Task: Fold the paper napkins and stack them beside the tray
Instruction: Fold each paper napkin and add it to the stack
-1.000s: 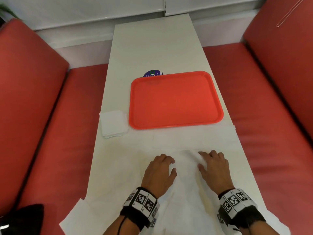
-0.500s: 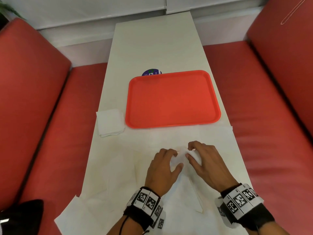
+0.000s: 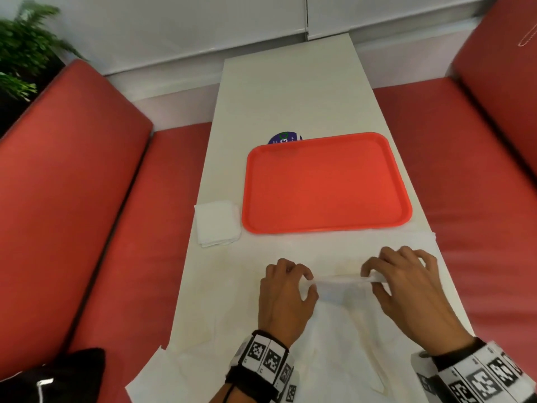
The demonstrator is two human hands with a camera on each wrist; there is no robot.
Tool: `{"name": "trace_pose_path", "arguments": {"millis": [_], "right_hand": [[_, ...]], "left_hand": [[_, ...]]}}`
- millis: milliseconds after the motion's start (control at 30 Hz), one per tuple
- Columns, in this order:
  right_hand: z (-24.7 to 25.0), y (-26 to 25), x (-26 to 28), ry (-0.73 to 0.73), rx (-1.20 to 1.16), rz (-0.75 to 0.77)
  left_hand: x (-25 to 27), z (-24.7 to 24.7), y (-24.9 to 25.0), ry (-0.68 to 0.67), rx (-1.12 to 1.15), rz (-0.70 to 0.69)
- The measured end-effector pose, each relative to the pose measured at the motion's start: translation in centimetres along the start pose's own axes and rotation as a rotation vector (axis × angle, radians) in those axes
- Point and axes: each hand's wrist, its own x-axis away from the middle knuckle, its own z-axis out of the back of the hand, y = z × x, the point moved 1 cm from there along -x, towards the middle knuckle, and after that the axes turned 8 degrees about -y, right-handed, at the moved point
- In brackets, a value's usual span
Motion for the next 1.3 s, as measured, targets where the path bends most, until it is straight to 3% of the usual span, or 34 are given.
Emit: {"name": "trace_pose_path", "arguments": {"millis": [167, 333, 400, 500, 567, 800, 1033, 1300], "right_hand": [[0.8, -0.1, 0.1, 0.016, -0.086, -0.099], [1.2, 0.0, 0.2, -0.115, -0.695, -0.191], [1.1, -0.1, 0.1, -0.116, -0.900, -0.235], [0.9, -0.2, -0.2, -0.113, -1.243, -0.388], [0.8, -0.2, -0.3, -0.118, -1.368, -0.455], [0.5, -0.8, 0.4, -0.272, -1.353, -0.379], [0.4, -2.1, 1.1, -0.371, -1.366, -0.237], [0.5, -0.7, 1.4, -0.075, -1.571, -0.430]], "left_hand": [[-0.2, -0.7, -0.4, -0.061, 0.027, 0.009], [0.0, -0.5, 0.7, -0.157, 0.193, -0.060], [0.0, -0.2, 1.3, -0.240, 0.431, -0.046], [-0.1, 0.8, 2.4, -0.323, 1.066, 0.069], [-0.5, 1.4, 2.6, -0.343, 1.201, 0.084], [-0.8, 3.3, 3.9, -0.291, 1.106, 0.055], [-0.9, 2.3, 4.4, -0.245, 1.312, 0.234], [-0.5, 3.3, 3.6, -0.226, 1.308, 0.180]]}}
